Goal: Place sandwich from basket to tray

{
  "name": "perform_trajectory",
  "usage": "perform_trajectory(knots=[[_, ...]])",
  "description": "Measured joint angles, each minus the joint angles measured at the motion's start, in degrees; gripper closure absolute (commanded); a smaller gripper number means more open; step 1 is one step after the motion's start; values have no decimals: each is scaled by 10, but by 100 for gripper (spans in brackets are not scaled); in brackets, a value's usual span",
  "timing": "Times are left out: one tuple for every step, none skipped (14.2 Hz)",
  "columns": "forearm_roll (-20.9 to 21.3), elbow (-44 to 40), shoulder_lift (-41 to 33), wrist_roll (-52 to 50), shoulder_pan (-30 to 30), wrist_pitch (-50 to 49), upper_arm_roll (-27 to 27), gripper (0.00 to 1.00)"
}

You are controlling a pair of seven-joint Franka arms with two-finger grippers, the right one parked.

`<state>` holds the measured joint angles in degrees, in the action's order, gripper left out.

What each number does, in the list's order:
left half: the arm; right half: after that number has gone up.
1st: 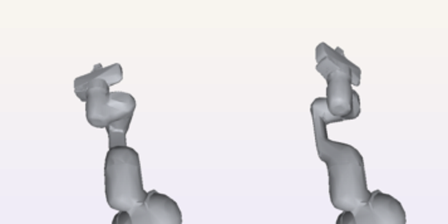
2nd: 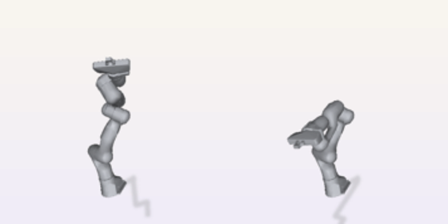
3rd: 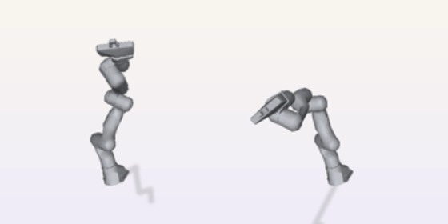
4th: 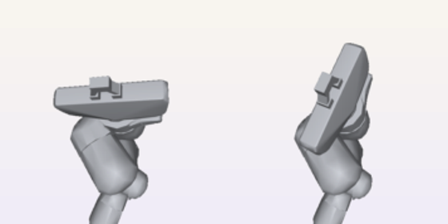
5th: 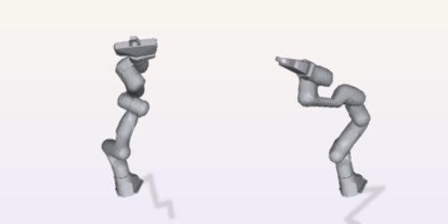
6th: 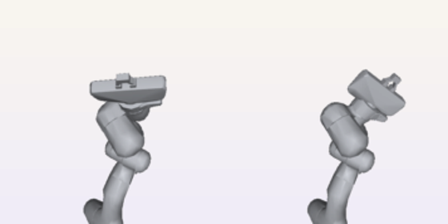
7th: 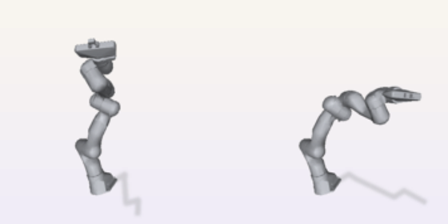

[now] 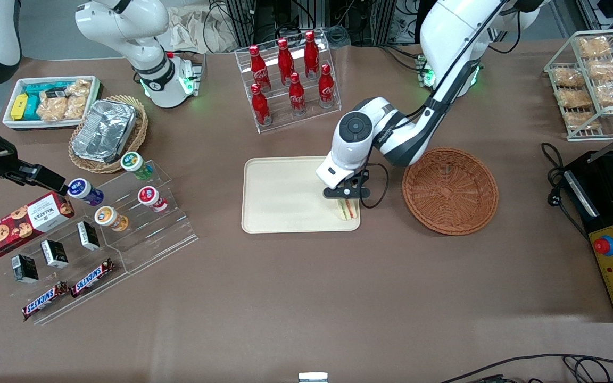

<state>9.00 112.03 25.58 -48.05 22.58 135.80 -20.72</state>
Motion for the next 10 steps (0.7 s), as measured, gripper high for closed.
perform_trajectory(knots=[[0,-5,-11,0,-9,-21,3,1],[0,-13,-27,0,-20,-47,4,1],[0,-20,-46,0,-30,-77,5,1],[0,-27,-70,1,-42,-110,5,1],[0,-31,-95,1,-58,-143,6,1],[0,-32,-121,5,-76,-175,6,1],[1,-32,-145,19,-94,-201,7,1],[1,-33,-167,43,-111,-221,8,1],[1,-33,-185,71,-127,-240,9,1],[1,-33,-201,101,-142,-258,9,1]])
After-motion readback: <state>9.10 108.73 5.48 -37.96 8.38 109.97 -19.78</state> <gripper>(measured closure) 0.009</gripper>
